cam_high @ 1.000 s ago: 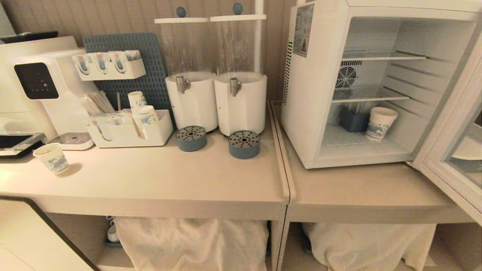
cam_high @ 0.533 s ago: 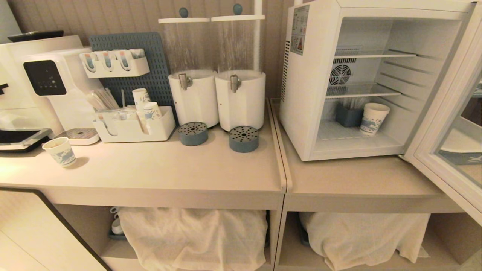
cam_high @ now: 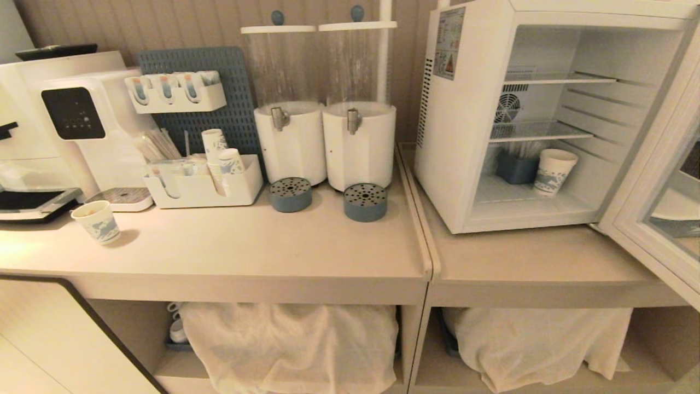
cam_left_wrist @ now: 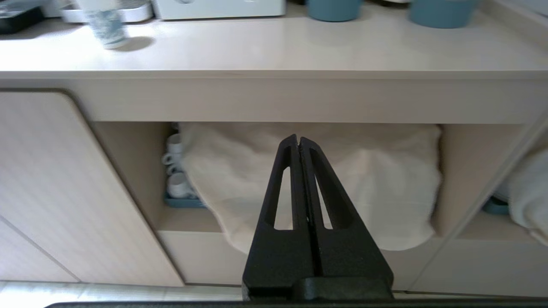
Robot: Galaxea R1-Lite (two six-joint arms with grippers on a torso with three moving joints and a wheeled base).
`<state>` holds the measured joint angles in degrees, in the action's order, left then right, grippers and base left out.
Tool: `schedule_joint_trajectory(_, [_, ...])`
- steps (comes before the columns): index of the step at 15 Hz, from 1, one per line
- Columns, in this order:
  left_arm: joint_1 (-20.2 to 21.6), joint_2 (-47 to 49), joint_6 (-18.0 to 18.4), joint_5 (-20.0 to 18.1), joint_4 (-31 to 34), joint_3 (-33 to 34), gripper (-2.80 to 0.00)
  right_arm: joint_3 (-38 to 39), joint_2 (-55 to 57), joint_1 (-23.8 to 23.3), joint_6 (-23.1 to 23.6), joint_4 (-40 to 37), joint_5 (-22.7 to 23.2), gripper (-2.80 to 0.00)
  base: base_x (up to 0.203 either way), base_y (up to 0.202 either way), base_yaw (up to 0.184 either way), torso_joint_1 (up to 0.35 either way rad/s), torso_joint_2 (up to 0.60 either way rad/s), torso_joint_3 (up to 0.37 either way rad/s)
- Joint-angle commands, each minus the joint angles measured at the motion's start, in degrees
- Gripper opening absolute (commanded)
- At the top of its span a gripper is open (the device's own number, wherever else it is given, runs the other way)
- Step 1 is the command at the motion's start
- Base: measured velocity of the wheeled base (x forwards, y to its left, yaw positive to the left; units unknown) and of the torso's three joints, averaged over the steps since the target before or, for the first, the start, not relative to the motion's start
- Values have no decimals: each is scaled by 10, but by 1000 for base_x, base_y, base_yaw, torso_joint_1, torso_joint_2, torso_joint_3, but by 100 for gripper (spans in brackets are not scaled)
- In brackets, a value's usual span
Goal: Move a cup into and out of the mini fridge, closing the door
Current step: Place the ceramic cup on the table
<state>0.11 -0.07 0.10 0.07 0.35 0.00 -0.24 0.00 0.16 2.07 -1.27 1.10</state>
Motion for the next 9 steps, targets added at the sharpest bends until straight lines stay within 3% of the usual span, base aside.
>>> schedule_joint_trajectory(1, [1, 1, 0, 0, 0, 0, -280, 0, 1, 1, 0, -1, 0, -280, 0, 198, -1, 7, 5, 2])
schedule_joint_trajectory(9, [1, 1, 0, 0, 1, 0, -280, -1, 1, 1, 1, -1, 0, -280, 0, 191, -1, 2, 3, 3])
